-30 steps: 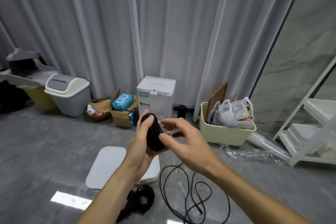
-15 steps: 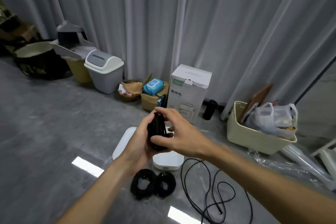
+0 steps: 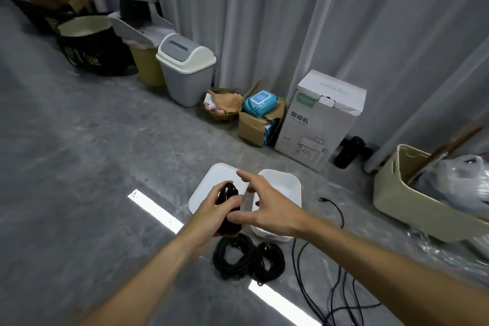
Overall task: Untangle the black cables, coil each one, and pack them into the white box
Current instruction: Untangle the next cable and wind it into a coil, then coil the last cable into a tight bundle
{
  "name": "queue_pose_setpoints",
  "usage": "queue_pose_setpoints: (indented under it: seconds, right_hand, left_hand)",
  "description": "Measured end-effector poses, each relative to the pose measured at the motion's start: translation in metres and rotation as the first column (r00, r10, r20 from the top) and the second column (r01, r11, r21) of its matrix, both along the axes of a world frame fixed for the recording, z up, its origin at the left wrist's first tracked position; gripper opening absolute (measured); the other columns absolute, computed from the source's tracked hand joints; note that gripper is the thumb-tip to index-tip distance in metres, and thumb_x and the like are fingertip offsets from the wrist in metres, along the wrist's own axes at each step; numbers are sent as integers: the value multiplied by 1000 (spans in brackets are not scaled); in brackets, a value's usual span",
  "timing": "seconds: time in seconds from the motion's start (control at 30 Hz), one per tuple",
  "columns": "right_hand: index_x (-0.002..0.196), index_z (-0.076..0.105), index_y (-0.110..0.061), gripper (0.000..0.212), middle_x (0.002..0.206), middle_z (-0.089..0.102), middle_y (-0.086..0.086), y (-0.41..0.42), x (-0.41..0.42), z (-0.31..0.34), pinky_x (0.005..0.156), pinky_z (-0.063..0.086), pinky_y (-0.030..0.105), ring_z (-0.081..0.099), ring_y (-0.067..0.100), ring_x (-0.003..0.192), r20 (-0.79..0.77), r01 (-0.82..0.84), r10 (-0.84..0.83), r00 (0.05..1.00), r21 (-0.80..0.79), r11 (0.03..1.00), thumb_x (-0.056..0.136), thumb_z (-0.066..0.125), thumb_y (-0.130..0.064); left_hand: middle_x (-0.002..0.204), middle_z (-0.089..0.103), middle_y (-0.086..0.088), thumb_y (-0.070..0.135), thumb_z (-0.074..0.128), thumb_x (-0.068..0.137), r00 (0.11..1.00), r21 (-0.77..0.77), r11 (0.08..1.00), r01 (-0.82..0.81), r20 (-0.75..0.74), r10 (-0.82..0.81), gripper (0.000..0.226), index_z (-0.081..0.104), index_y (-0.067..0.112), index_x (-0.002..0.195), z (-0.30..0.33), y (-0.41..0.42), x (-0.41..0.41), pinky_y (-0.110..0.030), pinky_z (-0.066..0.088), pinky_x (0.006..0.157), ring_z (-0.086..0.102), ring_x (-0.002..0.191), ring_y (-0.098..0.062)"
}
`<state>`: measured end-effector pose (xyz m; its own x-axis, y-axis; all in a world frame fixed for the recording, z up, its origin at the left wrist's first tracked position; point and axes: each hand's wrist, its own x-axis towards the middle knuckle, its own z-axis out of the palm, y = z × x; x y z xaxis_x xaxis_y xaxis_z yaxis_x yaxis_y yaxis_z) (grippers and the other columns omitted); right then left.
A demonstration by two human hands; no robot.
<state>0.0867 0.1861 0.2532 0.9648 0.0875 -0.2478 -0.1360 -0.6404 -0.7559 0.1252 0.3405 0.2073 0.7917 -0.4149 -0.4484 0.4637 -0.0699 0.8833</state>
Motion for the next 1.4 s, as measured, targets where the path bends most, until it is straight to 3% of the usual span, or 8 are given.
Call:
queue_pose_setpoints:
  seconds: [0.13,0.37,0.5,0.67,0.83,1.0,1.2,1.4]
  right_hand:
    - [154,20,-35,86,157,26,-15,4,19,-34,109,34,25,33,4,138,-73,-53,49,996,-51,997,85,69,-48]
    - [155,19,-31,78,160,20,-13,10,44,-95,110,29,23,27,7,143,-148,-153,136,980,-110,982,92,61,-46]
    - [156,19,-26,77,160,21,-9,5,50,-124,115,27,28,24,12,146,-152,-199,172,973,-188,962,94,61,-42]
    - [157,13,-22,69,163,17,1,0,48,-157,118,15,32,17,23,148,-85,-391,428,900,-592,705,100,48,-36]
    - [158,6,-21,71,165,10,4,-1,38,-184,122,8,40,6,28,151,-159,-447,479,863,-680,580,100,43,-40]
    - [156,6,-19,71,163,11,6,-13,30,-199,121,11,42,13,32,147,-188,-452,468,864,-697,556,100,45,-38]
    - [154,10,-19,68,160,16,5,-37,27,-194,121,11,44,11,31,148,-197,-430,423,884,-696,575,99,46,-35]
    - [157,2,-20,68,165,6,5,-82,15,-166,123,5,44,3,31,151,-206,-375,338,918,-724,578,103,39,-37]
  left_hand:
    - [109,67,10,47,75,72,998,154,987,-34,62,25,48,54,54,115,-51,9,19,-45,59,88,71,96,-18]
    - [123,48,-2,50,73,59,989,415,908,-49,145,-12,72,48,42,126,-142,13,40,-51,56,88,63,102,-26]
    - [128,35,-2,32,75,77,983,572,820,23,138,-125,68,45,28,137,-181,9,43,-35,48,98,55,111,-24]
    - [134,38,-7,33,66,86,959,749,659,64,136,-247,63,40,28,144,-227,-2,44,-37,41,106,39,128,-29]
    - [140,36,-10,33,64,89,924,870,477,124,74,-375,62,35,31,145,-253,-3,45,-42,41,106,36,129,-33]
    - [144,33,-12,35,62,92,917,913,377,156,8,-399,59,36,26,144,-270,3,47,-42,40,104,36,130,-36]
    - [147,33,-11,37,57,93,920,925,335,179,-37,-391,58,37,23,146,-267,3,52,-44,38,109,35,135,-35]
    - [139,44,-5,30,49,99,769,868,486,-102,379,-515,42,48,17,139,-210,-64,58,-39,37,103,41,127,-24]
